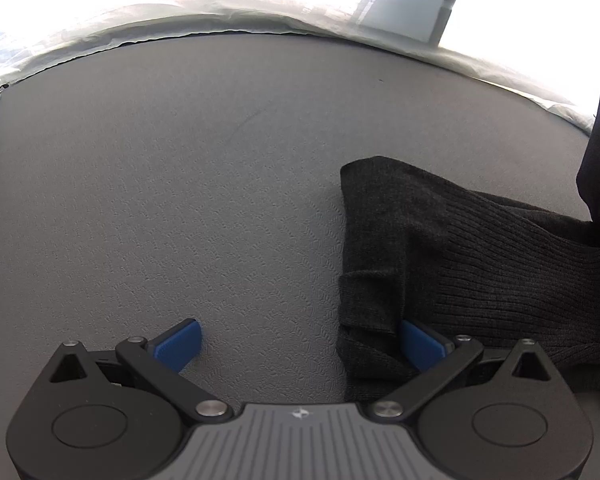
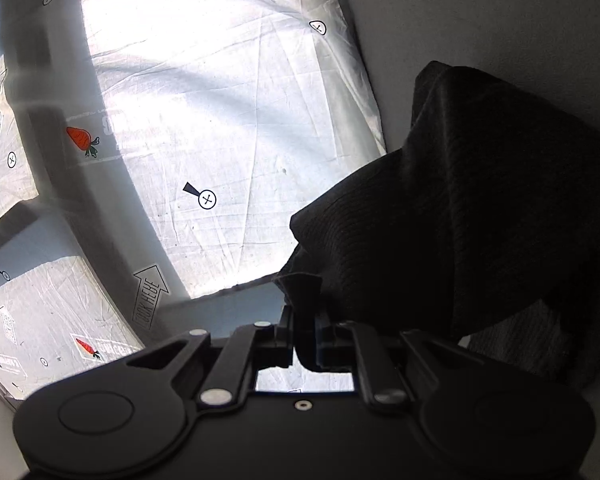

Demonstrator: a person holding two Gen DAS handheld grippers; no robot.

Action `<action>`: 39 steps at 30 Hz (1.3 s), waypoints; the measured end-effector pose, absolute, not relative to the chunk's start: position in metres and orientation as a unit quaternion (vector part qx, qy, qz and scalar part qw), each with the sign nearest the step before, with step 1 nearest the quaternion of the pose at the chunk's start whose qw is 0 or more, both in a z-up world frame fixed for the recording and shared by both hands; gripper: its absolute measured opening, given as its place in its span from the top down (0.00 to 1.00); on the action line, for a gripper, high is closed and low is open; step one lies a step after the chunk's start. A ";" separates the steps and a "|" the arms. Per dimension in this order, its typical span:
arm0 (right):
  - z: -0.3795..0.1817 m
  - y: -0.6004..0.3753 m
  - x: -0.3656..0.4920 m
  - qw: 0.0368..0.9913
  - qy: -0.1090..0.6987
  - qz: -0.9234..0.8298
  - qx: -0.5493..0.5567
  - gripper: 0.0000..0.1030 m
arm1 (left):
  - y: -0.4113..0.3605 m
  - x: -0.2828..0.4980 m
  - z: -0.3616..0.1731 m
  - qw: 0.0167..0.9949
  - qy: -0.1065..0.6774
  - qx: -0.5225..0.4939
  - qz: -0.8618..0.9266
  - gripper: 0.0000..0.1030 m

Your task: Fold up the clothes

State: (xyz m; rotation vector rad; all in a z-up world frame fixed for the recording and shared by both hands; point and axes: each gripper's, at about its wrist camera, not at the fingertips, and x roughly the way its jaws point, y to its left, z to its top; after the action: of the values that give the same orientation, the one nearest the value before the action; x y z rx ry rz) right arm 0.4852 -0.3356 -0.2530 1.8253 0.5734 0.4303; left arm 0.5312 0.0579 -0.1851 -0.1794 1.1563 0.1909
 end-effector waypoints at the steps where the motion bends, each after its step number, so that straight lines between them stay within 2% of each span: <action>1: -0.256 -0.326 0.487 0.552 0.255 0.187 0.772 0.90 | 0.058 0.531 -0.185 0.830 0.545 -0.084 0.090 0.00; 7: -0.278 -0.274 0.496 0.524 0.318 0.204 0.763 0.90 | 0.057 0.531 -0.185 0.830 0.544 -0.084 0.090 0.00; 17: -0.282 -0.233 0.505 0.527 0.382 0.231 0.723 0.90 | 0.058 0.530 -0.185 0.830 0.544 -0.084 0.089 0.00; 21: -0.312 -0.221 0.500 0.505 0.435 0.181 0.724 0.87 | 0.058 0.529 -0.185 0.831 0.543 -0.085 0.089 0.00; 24: -0.320 -0.219 0.493 0.482 0.439 0.178 0.737 0.73 | 0.058 0.528 -0.186 0.832 0.542 -0.085 0.089 0.00; 26: -0.316 -0.223 0.492 0.477 0.430 0.185 0.744 0.59 | 0.058 0.527 -0.186 0.832 0.540 -0.085 0.089 0.00; 31: -0.293 -0.253 0.493 0.514 0.413 0.189 0.728 0.55 | 0.059 0.523 -0.184 0.835 0.535 -0.091 0.087 0.00; 34: -0.267 -0.280 0.495 0.586 0.410 0.182 0.674 0.54 | 0.064 0.517 -0.180 0.836 0.531 -0.109 0.082 0.00; 37: -0.236 -0.310 0.498 0.664 0.403 0.170 0.607 0.47 | 0.068 0.503 -0.167 0.849 0.506 -0.133 0.074 0.00; 39: -0.218 -0.325 0.498 0.718 0.392 0.151 0.555 0.47 | 0.069 0.494 -0.154 0.860 0.486 -0.144 0.053 0.00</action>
State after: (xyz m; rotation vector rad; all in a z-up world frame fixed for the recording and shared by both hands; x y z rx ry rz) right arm 0.4983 -0.3250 -0.2177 1.2271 0.8664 0.3342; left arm 0.4937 0.0689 -0.1541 -0.3031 1.0194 0.1109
